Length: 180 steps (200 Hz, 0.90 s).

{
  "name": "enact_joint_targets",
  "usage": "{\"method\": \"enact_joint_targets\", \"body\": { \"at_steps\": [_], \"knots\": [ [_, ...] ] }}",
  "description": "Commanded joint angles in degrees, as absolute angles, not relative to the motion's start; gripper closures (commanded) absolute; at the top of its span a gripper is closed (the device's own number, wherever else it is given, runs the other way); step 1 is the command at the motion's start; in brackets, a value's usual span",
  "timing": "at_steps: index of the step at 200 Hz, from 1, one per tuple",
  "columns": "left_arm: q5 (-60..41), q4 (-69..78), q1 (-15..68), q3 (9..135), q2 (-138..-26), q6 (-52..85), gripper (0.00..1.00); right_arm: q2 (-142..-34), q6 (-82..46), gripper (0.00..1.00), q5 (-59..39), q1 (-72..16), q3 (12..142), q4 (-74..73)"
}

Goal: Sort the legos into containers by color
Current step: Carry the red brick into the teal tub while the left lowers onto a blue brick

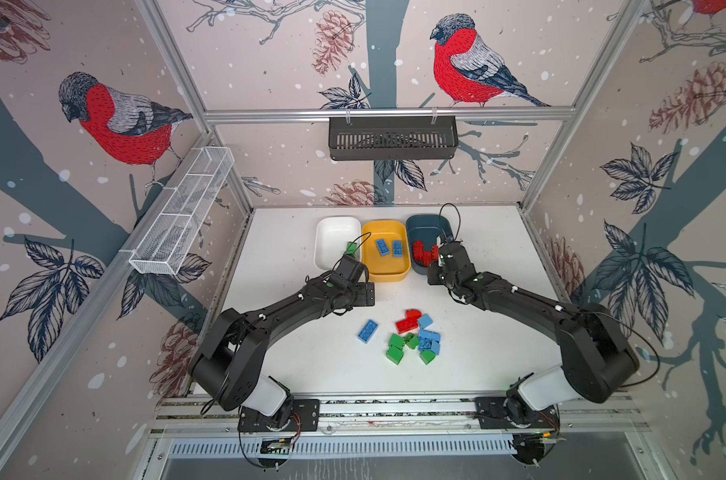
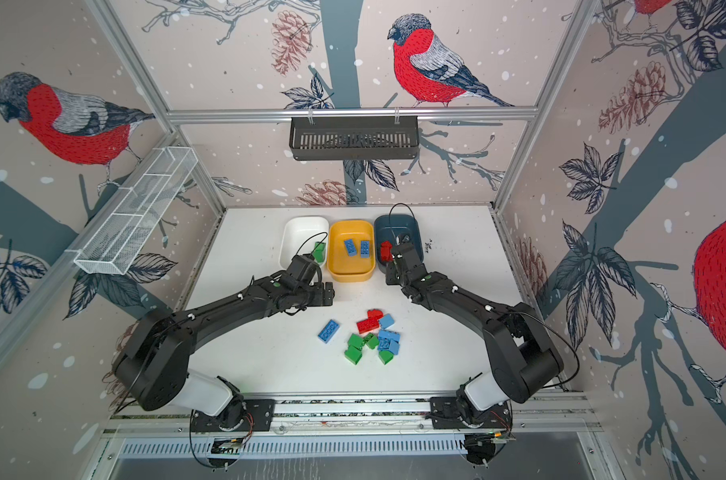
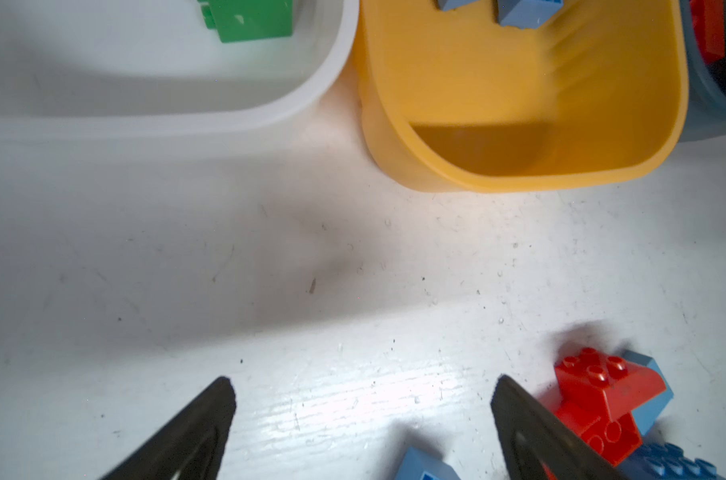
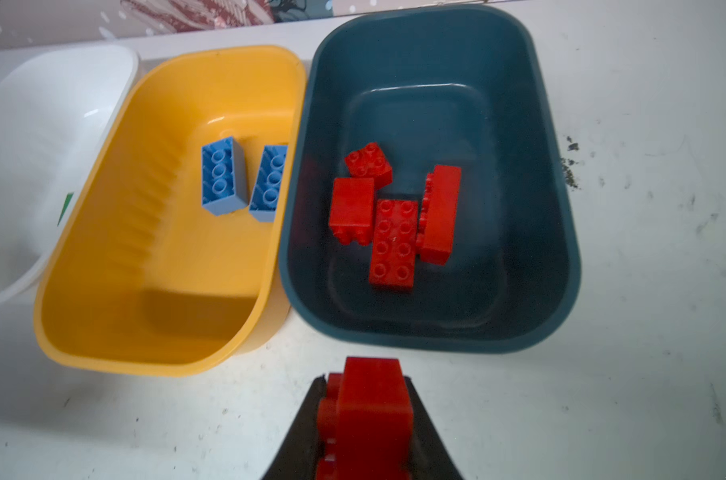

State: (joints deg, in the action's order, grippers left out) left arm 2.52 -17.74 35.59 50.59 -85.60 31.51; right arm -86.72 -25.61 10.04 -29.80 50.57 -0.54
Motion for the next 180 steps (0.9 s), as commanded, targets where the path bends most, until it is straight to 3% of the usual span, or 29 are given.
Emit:
{"method": "enact_joint_targets", "body": {
  "at_steps": [1, 84, 137, 180],
  "knots": [
    [0.9, -20.3, 37.5, 50.0, -85.1, 32.3, 0.03, -88.6, -28.3, 0.76, 6.9, -27.1, 51.7, -3.7],
    [0.5, -24.7, 44.1, 46.3, -85.2, 31.9, 0.03, -109.8, -22.0, 0.72, 6.7, -20.4, 73.8, 6.0],
    [-0.7, -25.3, 45.7, 46.0, -87.2, 29.5, 0.06, -113.3, -22.5, 0.47, 8.9, -21.0, 82.1, 9.0],
    [-2.4, -24.8, 46.1, 46.4, -89.2, 28.6, 0.16, -107.7, -23.8, 0.37, 8.1, -22.5, 78.4, 7.5]
  ]
}}
